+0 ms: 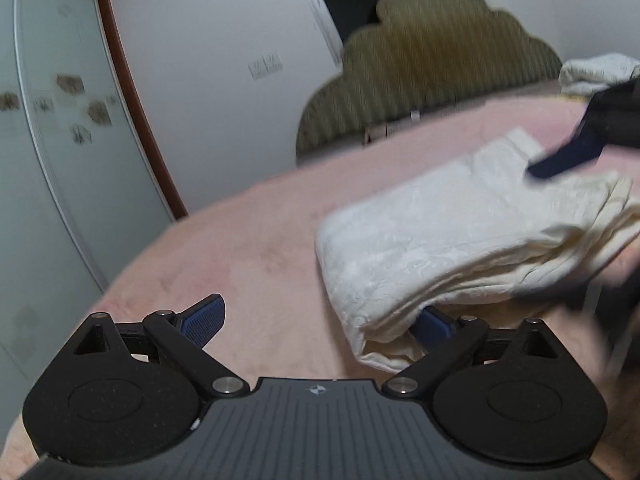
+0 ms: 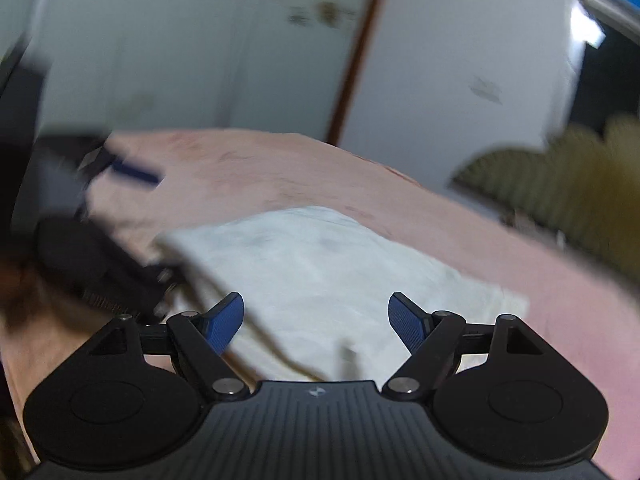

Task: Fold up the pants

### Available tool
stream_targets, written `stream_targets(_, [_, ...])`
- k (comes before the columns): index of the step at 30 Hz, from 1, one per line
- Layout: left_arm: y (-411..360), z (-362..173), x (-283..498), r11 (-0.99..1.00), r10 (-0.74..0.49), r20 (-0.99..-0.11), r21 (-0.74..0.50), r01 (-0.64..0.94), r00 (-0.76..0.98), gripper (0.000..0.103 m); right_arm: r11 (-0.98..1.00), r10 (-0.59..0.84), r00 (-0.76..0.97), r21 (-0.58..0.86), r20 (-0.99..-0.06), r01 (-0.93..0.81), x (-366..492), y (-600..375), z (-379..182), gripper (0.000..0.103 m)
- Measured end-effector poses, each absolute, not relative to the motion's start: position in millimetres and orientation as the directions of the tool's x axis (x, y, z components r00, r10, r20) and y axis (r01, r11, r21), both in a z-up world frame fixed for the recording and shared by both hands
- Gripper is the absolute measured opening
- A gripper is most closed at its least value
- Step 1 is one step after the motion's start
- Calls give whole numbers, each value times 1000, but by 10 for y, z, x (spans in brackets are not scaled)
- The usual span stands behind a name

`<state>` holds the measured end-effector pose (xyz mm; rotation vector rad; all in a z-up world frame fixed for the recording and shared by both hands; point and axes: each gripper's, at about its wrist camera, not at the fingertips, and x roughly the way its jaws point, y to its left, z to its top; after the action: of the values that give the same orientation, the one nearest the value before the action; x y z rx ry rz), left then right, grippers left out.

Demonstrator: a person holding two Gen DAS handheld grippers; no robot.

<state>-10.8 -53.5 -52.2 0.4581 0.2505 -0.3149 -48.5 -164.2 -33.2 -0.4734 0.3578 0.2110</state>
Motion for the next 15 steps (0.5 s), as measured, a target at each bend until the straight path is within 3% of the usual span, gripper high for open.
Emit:
stream_targets(4, [-522, -513, -105, 850, -254, -298, 385, 359, 920, 97, 777, 104, 931, -555, -349, -295, -495, -1310, -491, 79])
stream_targets(5, [-520, -514, -92, 854, -254, -303, 377, 360, 919, 97, 776, 102, 935, -561, -341, -289, -481, -1286, -494, 73])
stream_targets(6, [-515, -513, -78, 855, -257, -310, 368, 365, 915, 98, 777, 94, 935, -562, -342, -284, -446, -1277, -497, 65])
stream_targets(7, [-512, -510, -69, 854, -263, -316, 364, 373, 912, 98, 781, 85, 933, -558, -350, -281, -406, -1280, -498, 46])
stream_targets(8, [-514, -514, -74, 851, -267, -313, 368, 375, 911, 98, 793, 79, 931, -543, -357, -276, -364, -1304, -487, 35])
stream_targets(11, [-557, -522, -70, 843, -262, -298, 391, 368, 918, 97, 804, 98, 922, -517, -374, -295, -305, -1356, -456, 32])
stream_targets(15, [-593, -530, 2, 853, -254, -306, 376, 361, 917, 99, 785, 67, 947, -569, -315, -245, -326, -1346, -425, 26])
